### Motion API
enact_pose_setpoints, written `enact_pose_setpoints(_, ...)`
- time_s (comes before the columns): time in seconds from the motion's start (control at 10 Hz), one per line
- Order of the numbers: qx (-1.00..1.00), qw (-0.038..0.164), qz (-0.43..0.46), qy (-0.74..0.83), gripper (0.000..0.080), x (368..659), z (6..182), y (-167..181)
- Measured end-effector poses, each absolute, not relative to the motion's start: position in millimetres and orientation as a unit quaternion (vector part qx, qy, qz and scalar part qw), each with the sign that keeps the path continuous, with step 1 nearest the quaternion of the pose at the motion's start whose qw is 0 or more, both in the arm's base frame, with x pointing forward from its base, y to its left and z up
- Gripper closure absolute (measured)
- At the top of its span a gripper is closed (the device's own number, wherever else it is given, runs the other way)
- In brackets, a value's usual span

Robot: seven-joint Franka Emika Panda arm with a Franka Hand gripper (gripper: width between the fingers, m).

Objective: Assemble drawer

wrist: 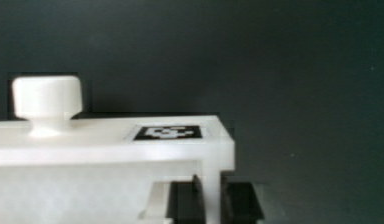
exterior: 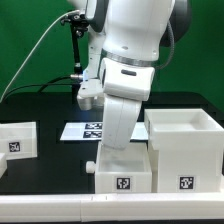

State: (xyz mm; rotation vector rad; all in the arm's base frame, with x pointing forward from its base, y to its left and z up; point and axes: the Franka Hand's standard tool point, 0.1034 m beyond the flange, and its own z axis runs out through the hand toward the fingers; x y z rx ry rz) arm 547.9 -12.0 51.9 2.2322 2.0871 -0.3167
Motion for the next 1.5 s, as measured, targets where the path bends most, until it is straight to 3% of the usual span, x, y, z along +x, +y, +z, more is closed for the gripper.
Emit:
enact_pose_setpoints(0.4, 0.732, 0.030, -0.110, 0.672, 0.0762, 542.6, 39.3, -10.5)
enact_pose_setpoints(0.9, 0.755, 0.032, -0.117, 0.644, 0.0761, 542.7, 39.3, -12.0)
enact_pose_setpoints(1.5, 0.739, 0.015, -0.088, 0.668, 0.0761, 551.1, 44.4, -23.2)
